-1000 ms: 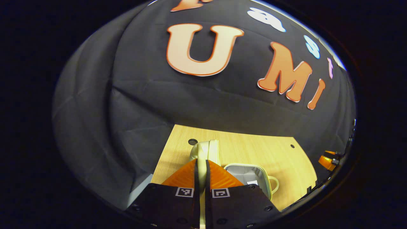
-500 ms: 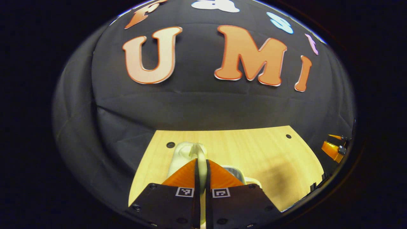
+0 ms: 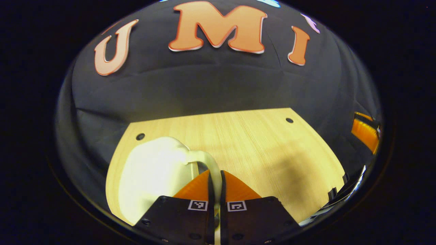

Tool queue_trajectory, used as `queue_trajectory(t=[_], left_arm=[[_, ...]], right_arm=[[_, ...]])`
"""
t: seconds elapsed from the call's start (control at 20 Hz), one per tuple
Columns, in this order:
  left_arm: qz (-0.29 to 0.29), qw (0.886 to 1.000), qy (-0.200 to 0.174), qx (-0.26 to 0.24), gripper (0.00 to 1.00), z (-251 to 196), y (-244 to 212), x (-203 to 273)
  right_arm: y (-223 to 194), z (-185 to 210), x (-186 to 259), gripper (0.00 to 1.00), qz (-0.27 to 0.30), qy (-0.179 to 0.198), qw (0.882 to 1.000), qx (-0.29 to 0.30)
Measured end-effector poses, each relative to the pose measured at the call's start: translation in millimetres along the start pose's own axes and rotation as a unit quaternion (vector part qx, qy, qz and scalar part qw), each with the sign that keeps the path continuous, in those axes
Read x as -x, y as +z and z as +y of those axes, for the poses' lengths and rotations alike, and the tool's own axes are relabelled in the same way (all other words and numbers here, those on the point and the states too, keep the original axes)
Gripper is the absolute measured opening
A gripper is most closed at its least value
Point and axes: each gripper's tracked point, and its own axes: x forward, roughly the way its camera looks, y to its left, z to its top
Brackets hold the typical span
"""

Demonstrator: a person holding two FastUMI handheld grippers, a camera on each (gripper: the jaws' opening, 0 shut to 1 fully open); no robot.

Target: First open the suitcase, pack the skin care products into it, and then close the suitcase.

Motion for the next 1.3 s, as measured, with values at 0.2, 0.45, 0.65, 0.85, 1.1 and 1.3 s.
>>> queue_trajectory(t=[0.2,0.45,0.65,0.85,1.1,1.3], left_arm=[[0.031,0.999,0.004,-0.019,0.06,-17,-37,-21],[0.043,0.998,0.02,-0.028,0.07,-20,-56,-31],[0.031,0.999,0.021,-0.013,0.11,-26,-59,-35],[-0.006,0.999,0.007,0.03,0.34,-27,-42,-25],[-0.094,0.995,-0.016,0.038,0.98,-32,20,8],[-0.189,0.98,-0.013,0.053,0.97,-21,72,60]], right_arm=[[-10,-11,0,0.95,0.01,-0.007,1.0,0.007],[-23,-17,4,0.96,0.012,-0.009,1.0,0.012],[-37,-16,7,0.96,0.019,-0.001,1.0,-0.002],[-44,-14,5,0.96,0.02,-0.008,1.0,-0.01],[-49,0,5,0.96,0.02,-0.009,1.0,-0.013],[-35,14,6,0.96,-0.001,-0.008,1.0,-0.021]])
